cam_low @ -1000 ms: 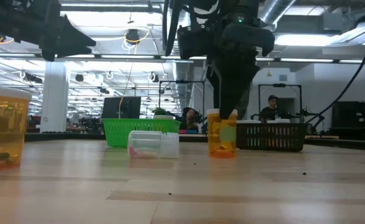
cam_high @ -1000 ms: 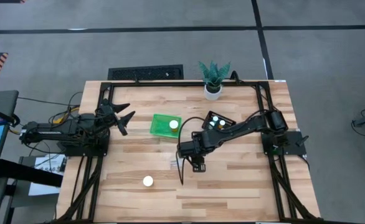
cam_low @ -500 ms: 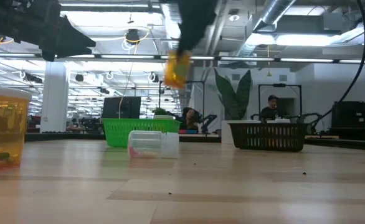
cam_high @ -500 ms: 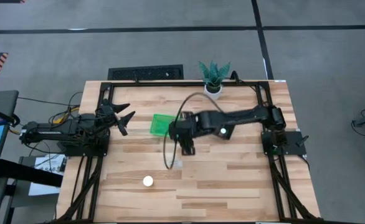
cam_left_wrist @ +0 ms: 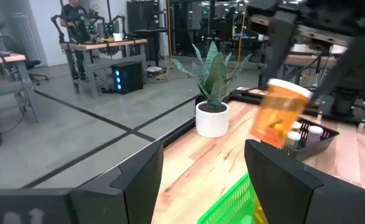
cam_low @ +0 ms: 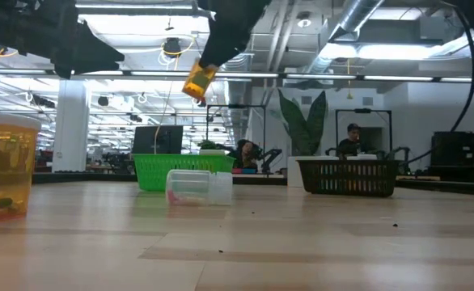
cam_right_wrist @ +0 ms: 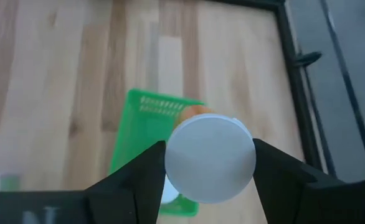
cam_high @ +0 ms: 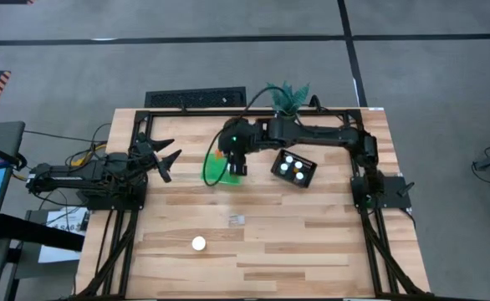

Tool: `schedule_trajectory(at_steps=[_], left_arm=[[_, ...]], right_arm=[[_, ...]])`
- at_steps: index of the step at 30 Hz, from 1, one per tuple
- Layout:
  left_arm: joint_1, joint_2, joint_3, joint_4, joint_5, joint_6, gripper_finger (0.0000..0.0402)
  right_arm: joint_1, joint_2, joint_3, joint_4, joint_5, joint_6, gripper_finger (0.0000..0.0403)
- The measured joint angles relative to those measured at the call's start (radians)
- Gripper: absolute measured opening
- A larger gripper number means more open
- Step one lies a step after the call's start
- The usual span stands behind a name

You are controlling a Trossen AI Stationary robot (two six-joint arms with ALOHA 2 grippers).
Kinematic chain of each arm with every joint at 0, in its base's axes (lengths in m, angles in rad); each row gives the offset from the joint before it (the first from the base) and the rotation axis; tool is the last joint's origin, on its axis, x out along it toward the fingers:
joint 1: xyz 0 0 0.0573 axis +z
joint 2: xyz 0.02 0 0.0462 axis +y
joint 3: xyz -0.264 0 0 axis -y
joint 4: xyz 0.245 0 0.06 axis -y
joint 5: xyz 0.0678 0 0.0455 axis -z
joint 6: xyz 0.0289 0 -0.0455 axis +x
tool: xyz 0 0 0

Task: Pick and place medicine bottles into bin by pill shape (circle, oval)
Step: Put the right orange capsule bottle into the green basket

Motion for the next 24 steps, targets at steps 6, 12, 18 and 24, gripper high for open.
schedule_trajectory(at_steps=[6, 12, 18, 24], left_arm=[[0.0, 0.0, 0.0, 0.0, -0.005, 0.0, 0.022], [0.0, 0.0, 0.0, 0.002, -0.027, 0.004, 0.022], [0.001, 0.0, 0.0, -0.007, -0.04, 0.005, 0.022], [0.002, 0.0, 0.0, -0.006, -0.057, 0.004, 0.022]], right_arm=[[-0.04, 0.003, 0.0, 0.057, -0.052, -0.041, 0.0213], [-0.05, 0.086, 0.0, 0.112, -0.066, -0.072, 0.0219], [-0.051, 0.14, 0.001, 0.086, -0.098, -0.082, 0.0219], [-0.037, 0.198, 0.07, 0.086, -0.114, -0.074, 0.0219]])
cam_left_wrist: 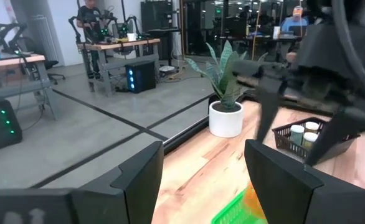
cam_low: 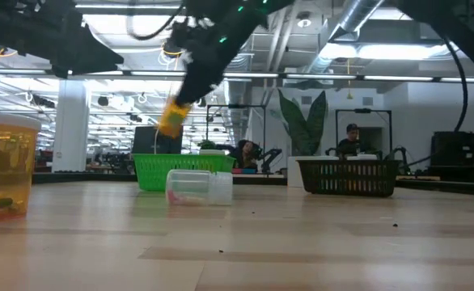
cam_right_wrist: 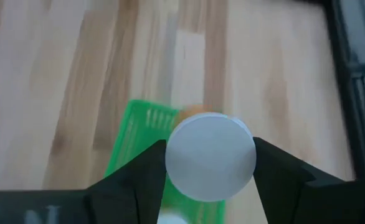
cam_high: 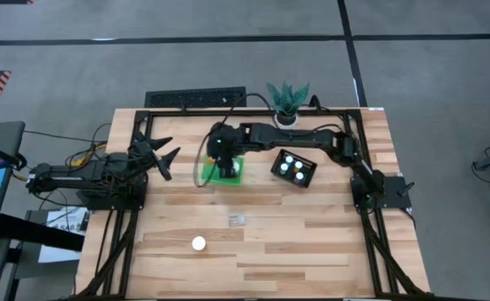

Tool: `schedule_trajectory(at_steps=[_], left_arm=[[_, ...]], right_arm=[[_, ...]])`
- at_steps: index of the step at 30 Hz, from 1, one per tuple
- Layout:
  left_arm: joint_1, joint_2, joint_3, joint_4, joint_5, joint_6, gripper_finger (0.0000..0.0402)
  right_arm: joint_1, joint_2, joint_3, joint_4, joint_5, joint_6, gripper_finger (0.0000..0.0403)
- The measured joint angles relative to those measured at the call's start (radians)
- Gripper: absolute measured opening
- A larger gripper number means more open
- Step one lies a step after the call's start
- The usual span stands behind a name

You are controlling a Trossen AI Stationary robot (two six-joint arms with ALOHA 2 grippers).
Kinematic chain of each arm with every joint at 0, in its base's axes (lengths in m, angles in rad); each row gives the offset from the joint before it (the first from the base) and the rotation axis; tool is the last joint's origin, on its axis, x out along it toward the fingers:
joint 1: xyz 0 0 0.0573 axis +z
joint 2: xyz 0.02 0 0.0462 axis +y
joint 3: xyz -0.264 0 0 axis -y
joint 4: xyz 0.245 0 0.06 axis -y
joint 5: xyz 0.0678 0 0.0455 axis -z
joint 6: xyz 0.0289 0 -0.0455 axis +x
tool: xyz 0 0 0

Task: Pick and place medicine bottles into bin by pill shape (circle, oval)
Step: Put the right orange capsule bottle into the green basket

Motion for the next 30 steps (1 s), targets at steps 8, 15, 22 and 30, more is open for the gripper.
schedule_trajectory(at_steps=[8, 15, 22, 30], left_arm=[[0.001, 0.0, 0.0, -0.011, 0.003, -0.009, 0.022], [0.0, 0.0, 0.0, -0.012, 0.004, -0.011, 0.022], [0.001, 0.0, 0.0, -0.012, 0.005, -0.011, 0.022], [0.001, 0.0, 0.0, -0.013, 0.005, -0.011, 0.022]], right_arm=[[0.002, 0.108, 0.096, -0.113, 0.002, 0.001, 0.0218], [0.0, 0.175, 0.171, -0.166, 0.003, 0.009, 0.0222], [-0.006, 0.18, 0.174, -0.168, 0.003, 0.01, 0.0222], [-0.012, 0.214, 0.171, -0.179, 0.003, 0.036, 0.0221]])
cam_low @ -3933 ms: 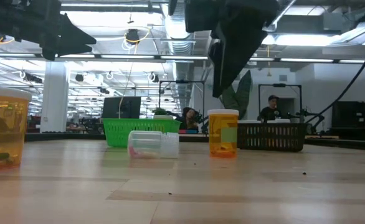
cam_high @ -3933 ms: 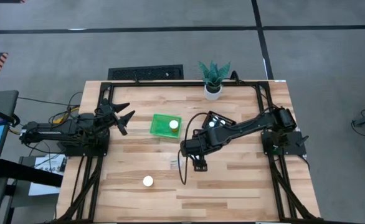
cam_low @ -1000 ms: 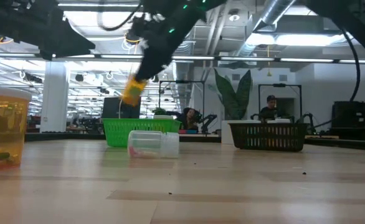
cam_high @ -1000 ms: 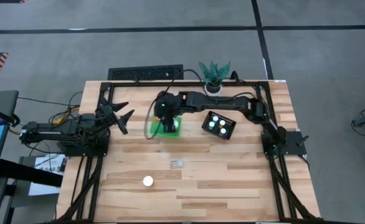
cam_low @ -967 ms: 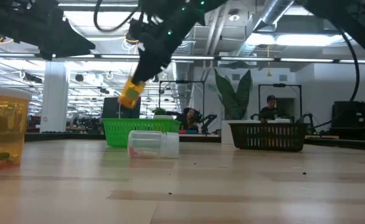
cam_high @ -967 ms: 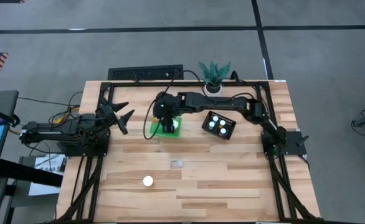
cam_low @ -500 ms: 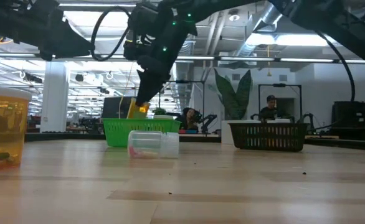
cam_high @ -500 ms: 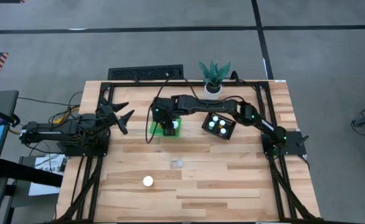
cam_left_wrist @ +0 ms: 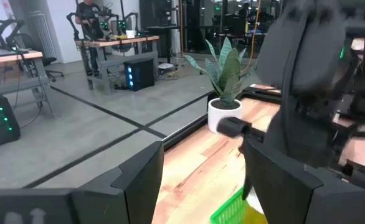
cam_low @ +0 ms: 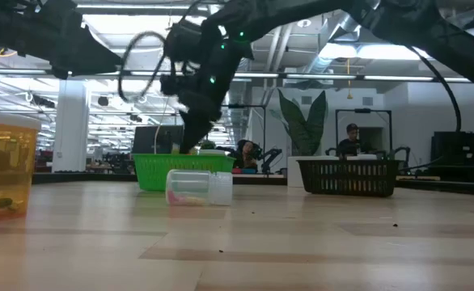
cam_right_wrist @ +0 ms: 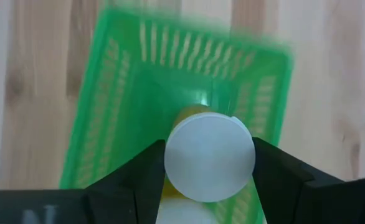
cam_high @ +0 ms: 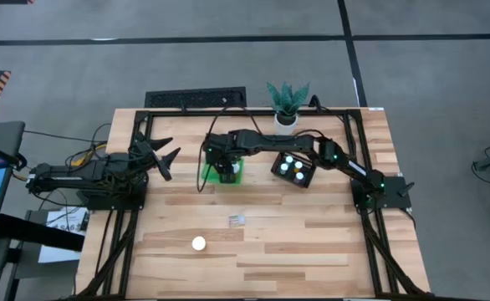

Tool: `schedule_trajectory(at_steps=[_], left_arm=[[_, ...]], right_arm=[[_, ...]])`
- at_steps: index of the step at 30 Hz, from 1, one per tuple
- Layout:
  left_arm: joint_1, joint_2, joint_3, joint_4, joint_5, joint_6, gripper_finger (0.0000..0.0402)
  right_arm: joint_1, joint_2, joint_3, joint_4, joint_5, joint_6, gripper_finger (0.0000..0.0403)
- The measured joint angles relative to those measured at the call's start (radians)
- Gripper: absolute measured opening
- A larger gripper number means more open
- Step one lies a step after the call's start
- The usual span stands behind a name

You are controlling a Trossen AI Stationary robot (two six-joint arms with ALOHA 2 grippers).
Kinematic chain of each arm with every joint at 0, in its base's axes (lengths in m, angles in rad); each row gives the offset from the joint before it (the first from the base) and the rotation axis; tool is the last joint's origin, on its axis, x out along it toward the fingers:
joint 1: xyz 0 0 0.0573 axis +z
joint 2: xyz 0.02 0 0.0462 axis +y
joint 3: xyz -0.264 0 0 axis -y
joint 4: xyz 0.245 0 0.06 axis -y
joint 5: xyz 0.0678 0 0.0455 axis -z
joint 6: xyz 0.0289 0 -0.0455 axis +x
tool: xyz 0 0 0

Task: Pick and place medicine bottles into bin by pill shape (circle, oval)
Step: Put the right orange capsule bottle into the green basket

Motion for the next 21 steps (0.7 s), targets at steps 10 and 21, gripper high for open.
schedule_trajectory(at_steps=[10, 21], left_arm=[[0.0, 0.0, 0.0, -0.004, 0.0, 0.001, 0.022], [0.0, 0.0, 0.0, 0.001, 0.0, 0.002, 0.022]], right_arm=[[-0.001, 0.013, 0.002, -0.008, 0.004, -0.016, 0.0222], [-0.01, 0.009, 0.002, 0.003, 0.004, -0.024, 0.0248]])
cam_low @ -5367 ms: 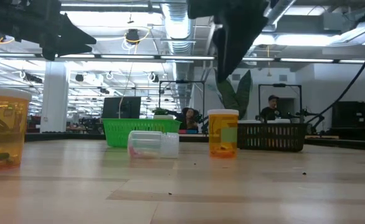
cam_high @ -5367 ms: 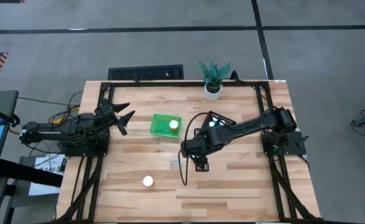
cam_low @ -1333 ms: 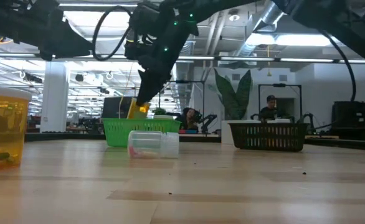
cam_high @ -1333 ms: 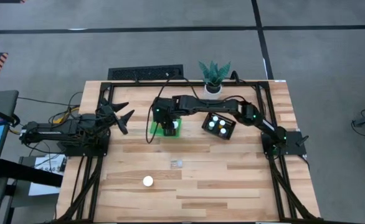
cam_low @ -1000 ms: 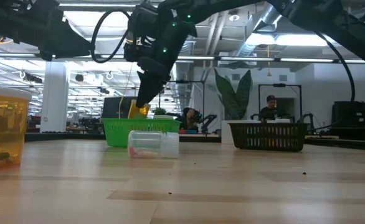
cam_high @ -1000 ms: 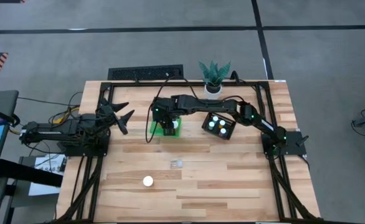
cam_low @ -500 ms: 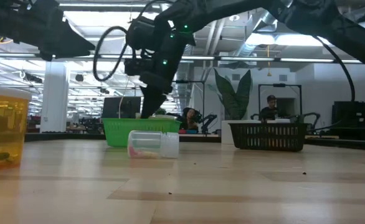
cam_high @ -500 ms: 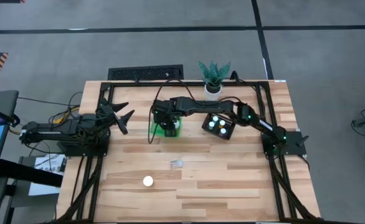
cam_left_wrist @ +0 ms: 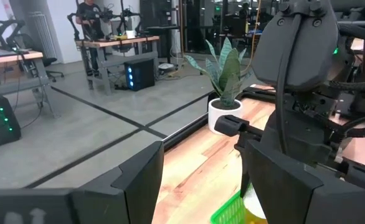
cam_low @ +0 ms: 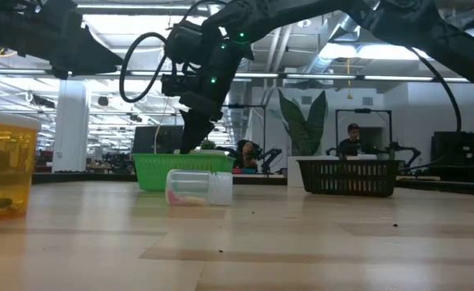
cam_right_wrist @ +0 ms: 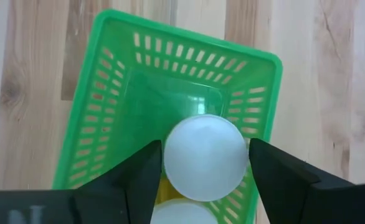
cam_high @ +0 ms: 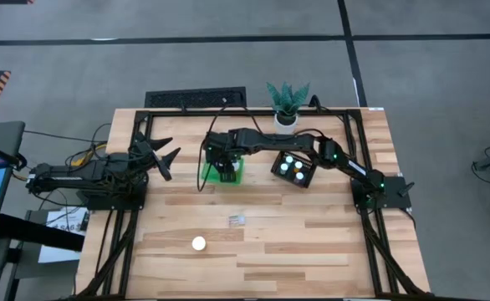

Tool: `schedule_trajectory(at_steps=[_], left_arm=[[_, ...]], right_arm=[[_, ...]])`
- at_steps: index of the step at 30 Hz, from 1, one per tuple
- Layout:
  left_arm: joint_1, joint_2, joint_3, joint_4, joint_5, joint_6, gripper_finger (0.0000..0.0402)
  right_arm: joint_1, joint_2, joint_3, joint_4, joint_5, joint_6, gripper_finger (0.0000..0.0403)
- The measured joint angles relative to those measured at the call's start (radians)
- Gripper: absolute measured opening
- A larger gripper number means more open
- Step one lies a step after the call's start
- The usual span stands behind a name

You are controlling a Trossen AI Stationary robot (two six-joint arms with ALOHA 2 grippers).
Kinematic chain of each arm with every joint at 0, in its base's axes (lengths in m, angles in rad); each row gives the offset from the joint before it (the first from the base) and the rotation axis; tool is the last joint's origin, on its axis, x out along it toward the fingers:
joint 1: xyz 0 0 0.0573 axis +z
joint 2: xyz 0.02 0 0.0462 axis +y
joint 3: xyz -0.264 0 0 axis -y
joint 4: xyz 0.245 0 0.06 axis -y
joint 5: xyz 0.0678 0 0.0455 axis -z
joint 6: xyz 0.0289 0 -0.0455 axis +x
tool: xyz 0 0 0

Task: Pick and place medicine bottles into bin by pill shape (circle, oval)
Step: Put the right orange capsule bottle into the green basket, then put the orange capsule bottle into the green basket

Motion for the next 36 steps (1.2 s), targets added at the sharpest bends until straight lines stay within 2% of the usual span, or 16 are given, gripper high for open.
schedule_trajectory(at_steps=[7, 13, 18, 21, 30, 33, 36], left_arm=[[0.0, 0.0, 0.0, 0.0, 0.0, 0.0, 0.022], [0.0, 0.0, 0.0, 0.002, 0.0, 0.0, 0.022], [0.0, 0.0, 0.0, 0.001, 0.0, 0.0, 0.022], [0.0, 0.0, 0.0, 0.001, 0.0, 0.004, 0.022], [0.0, 0.0, 0.0, -0.015, -0.002, -0.019, 0.0221], [0.0, 0.0, 0.0, -0.028, -0.002, -0.04, 0.0227], [0.0, 0.0, 0.0, -0.036, -0.005, -0.058, 0.0237]], right_arm=[[0.0, 0.0, 0.003, -0.004, 0.0, -0.026, 0.0251], [0.0, -0.017, 0.108, -0.054, 0.004, -0.063, 0.0251], [0.024, -0.12, 0.08, -0.058, -0.033, 0.014, 0.0251], [0.071, -0.162, 0.084, -0.038, -0.084, 0.055, 0.0251], [0.3, -0.137, 0.085, 0.034, -0.083, -0.01, 0.0253], [0.366, -0.121, 0.076, 0.028, -0.084, 0.003, 0.0268], [0.408, -0.08, 0.085, 0.142, -0.074, 0.01, 0.0296]])
